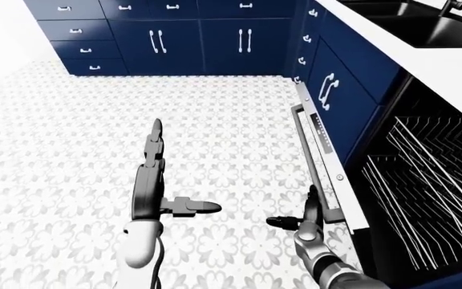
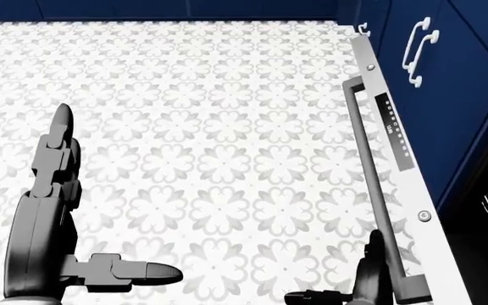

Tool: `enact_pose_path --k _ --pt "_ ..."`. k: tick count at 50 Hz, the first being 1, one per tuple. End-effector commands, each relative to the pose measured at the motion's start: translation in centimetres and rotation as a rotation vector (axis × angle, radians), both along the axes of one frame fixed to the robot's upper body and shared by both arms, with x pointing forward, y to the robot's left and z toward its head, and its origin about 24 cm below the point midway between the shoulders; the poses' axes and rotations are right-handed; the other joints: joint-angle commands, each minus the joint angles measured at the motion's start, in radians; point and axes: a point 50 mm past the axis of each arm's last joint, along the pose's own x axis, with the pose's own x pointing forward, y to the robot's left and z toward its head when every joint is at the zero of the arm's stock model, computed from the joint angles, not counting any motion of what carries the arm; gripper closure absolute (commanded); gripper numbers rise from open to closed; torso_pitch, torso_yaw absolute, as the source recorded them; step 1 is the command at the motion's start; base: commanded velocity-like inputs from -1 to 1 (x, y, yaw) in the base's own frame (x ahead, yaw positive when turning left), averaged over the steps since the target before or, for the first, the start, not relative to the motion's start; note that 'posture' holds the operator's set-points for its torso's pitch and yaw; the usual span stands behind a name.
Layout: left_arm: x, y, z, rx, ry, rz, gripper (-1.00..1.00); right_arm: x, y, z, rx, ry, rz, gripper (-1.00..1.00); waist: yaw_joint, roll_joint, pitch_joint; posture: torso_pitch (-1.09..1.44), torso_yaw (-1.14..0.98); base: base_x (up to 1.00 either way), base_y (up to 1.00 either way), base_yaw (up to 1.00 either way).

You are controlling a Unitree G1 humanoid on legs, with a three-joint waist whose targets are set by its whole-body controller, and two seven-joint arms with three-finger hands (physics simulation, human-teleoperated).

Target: Close the dishwasher door

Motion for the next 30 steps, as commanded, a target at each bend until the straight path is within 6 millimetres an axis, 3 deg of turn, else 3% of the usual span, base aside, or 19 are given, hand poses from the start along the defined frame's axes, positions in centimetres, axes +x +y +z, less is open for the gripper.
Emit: enact_pose_path --k 1,30 --pt "-0.2 -0.1 1.6 0.004 -0.087 -0.006 -1.00 0.6 -2.7 1.2 -0.048 -0.051 -0.150 -1.00 -0.014 -0.004 -0.017 0.00 0.00 0.00 0.00 0.00" --pt "-0.2 0.0 1.5 0.004 -0.086 -0.002 -1.00 -0.3 -4.5 1.0 -0.159 -0.036 -0.214 -1.00 -0.011 -0.009 -0.015 0.00 0.00 0.00 0.00 0.00"
